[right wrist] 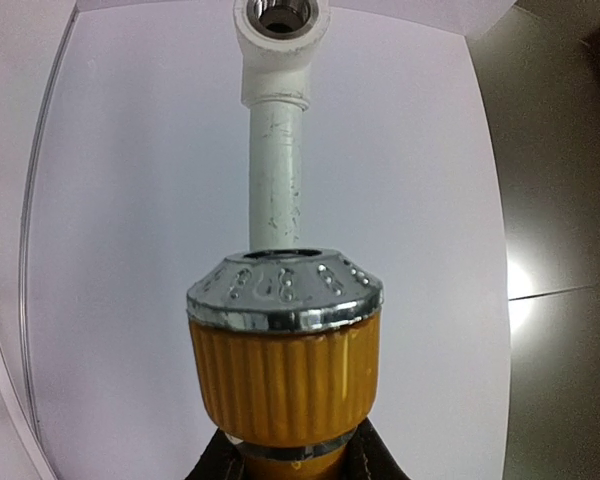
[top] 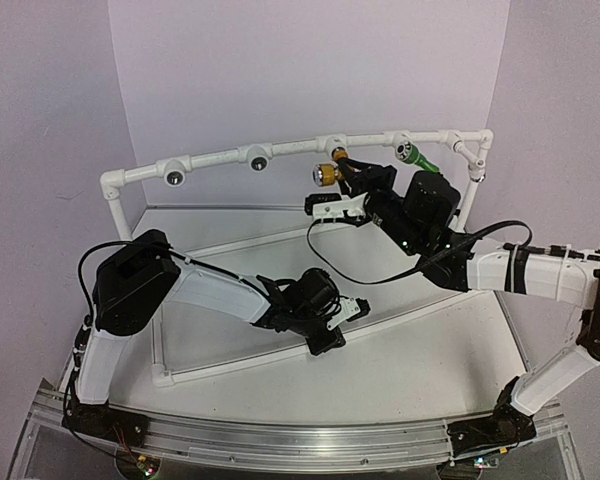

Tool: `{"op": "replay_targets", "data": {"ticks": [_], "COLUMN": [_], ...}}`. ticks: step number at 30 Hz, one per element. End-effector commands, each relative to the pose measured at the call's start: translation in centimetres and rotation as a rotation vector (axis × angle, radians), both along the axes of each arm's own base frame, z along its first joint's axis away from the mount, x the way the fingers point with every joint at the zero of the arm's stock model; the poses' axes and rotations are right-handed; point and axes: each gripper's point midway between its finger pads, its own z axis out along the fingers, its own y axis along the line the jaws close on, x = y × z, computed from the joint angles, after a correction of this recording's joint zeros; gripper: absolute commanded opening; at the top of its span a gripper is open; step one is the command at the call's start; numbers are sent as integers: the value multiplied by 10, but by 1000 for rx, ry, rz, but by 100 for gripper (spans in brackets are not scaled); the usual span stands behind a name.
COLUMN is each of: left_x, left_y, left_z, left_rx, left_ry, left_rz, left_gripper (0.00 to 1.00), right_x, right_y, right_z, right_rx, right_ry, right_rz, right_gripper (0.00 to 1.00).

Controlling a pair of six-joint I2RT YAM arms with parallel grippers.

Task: Install the water faucets
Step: Screw the water faucet onto the adaptor.

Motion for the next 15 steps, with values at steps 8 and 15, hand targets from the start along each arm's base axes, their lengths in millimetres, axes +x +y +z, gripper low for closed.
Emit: {"op": "replay_targets", "data": {"ticks": [8, 15], "left_x": [-32, -36], "left_y": [29, 28], "left_z": [-49, -50], "left_rx": [179, 188], "left_ry": [47, 50], "left_rz": [-118, -128], "left_gripper": [0, 0], "right_x": [13, 16], "right_y": [-25, -29], "right_z": [37, 36], "right_rx": [264, 316], "right_ry": [44, 71], "right_rz": [-67, -73], "right_gripper": [0, 0]}}
